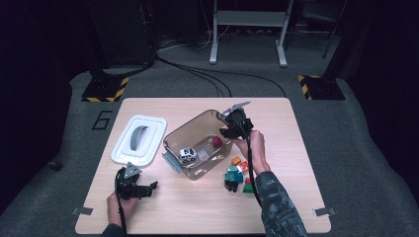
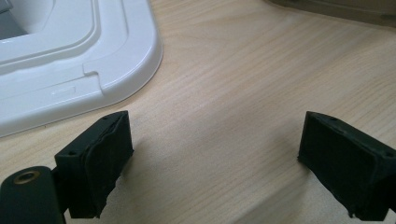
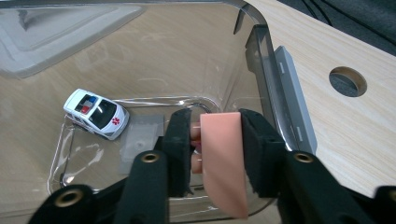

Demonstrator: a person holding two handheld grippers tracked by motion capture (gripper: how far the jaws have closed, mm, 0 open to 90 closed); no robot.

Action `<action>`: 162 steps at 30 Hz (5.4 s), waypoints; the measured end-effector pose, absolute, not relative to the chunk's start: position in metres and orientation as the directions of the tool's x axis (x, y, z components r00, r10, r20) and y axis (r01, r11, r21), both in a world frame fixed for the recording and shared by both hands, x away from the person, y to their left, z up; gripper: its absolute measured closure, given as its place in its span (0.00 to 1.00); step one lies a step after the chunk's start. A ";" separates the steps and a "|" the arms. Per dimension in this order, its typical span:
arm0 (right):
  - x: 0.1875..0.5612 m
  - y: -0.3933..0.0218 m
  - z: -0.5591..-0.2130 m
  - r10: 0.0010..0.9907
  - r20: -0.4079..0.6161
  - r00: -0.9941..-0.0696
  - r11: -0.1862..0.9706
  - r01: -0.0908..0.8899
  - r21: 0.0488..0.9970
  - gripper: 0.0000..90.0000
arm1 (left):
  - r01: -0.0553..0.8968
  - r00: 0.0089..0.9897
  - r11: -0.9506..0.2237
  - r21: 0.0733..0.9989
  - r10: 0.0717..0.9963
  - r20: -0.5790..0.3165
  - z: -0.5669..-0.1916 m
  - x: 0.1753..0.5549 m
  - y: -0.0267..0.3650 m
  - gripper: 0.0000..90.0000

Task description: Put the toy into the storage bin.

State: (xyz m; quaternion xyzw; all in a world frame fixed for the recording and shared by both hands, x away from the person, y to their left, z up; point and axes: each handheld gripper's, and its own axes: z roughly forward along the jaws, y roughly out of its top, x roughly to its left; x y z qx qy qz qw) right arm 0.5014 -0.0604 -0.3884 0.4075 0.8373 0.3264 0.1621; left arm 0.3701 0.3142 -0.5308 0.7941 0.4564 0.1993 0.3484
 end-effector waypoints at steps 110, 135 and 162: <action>0.404 -0.188 -0.478 0.943 0.088 -0.320 0.203 0.765 0.611 0.66 | 0.586 0.499 -0.336 0.737 0.867 -0.002 -0.531 0.370 0.314 0.11; 0.440 -0.176 -0.449 0.931 0.090 -0.353 0.211 0.725 0.656 0.66 | 0.586 0.499 -0.338 0.737 0.866 0.000 -0.531 0.370 0.314 0.11; 0.478 -0.161 -0.399 0.923 0.063 -0.380 0.232 0.678 0.698 0.66 | 0.586 0.499 -0.337 0.737 0.866 -0.001 -0.531 0.370 0.314 0.11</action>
